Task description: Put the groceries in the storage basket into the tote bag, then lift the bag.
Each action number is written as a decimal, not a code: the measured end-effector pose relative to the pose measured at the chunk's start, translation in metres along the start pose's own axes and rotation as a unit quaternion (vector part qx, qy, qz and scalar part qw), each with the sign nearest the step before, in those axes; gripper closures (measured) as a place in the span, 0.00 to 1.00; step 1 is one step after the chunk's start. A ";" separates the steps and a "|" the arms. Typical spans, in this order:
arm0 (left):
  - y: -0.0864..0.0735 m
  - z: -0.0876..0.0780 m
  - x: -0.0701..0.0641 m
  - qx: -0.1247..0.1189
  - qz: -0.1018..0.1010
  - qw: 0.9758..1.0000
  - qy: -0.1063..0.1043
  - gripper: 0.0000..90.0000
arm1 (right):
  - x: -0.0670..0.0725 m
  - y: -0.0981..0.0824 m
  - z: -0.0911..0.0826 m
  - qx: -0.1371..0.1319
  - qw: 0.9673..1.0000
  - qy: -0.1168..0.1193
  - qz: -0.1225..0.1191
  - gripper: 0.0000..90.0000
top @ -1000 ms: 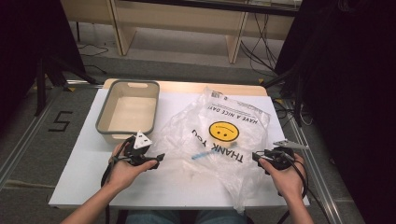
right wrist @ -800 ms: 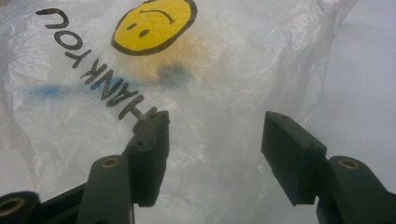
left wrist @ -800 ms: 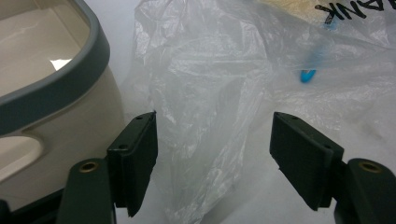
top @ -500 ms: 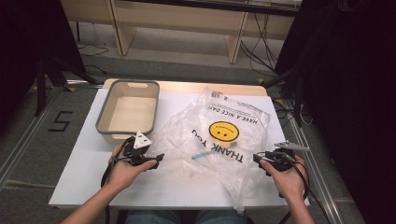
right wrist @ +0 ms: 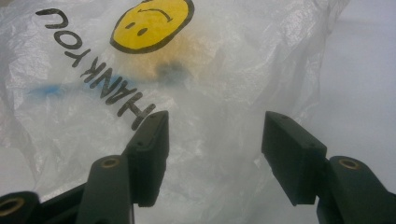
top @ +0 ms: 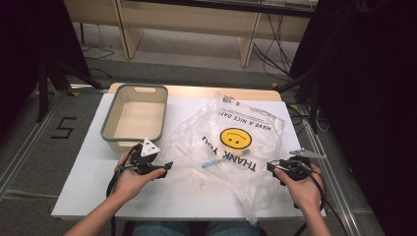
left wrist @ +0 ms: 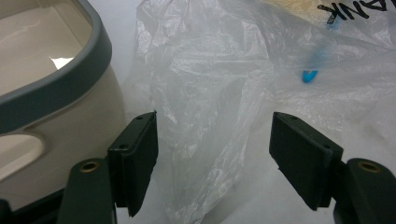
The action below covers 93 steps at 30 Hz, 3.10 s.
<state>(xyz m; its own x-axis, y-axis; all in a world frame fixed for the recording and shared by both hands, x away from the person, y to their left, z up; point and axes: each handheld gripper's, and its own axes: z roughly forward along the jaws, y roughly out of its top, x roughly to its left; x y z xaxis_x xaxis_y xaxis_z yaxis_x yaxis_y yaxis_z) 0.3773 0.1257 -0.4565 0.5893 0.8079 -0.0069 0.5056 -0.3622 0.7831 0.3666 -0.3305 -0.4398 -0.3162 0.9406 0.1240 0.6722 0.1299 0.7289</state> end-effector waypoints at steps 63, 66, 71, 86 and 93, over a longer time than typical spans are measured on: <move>-0.011 0.020 0.007 0.129 0.010 0.992 -0.005 0.98 | 0.003 -0.022 0.018 0.124 0.991 -0.051 0.009 1.00; -0.010 0.020 0.007 0.128 0.008 0.992 -0.010 0.99 | 0.001 -0.021 0.019 0.123 0.991 -0.046 0.009 1.00; -0.007 0.018 -0.002 0.126 0.017 0.992 -0.023 0.99 | -0.005 -0.015 0.021 0.109 0.992 -0.057 0.001 1.00; -0.004 0.012 -0.039 0.132 0.044 0.987 -0.086 0.99 | -0.019 0.007 0.032 0.051 0.994 -0.097 -0.024 1.00; -0.002 0.012 -0.052 0.119 0.053 0.986 -0.104 0.99 | -0.018 0.020 0.047 0.024 0.994 -0.105 -0.029 1.00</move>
<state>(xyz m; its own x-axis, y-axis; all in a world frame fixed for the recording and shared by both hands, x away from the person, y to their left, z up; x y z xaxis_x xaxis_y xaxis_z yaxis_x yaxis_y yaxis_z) 0.3530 0.0786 -0.4653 0.7501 0.6565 -0.0800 0.5542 -0.5581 0.6176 0.4170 -0.3299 -0.4585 -0.2115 0.9753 -0.0636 0.6893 0.1950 0.6977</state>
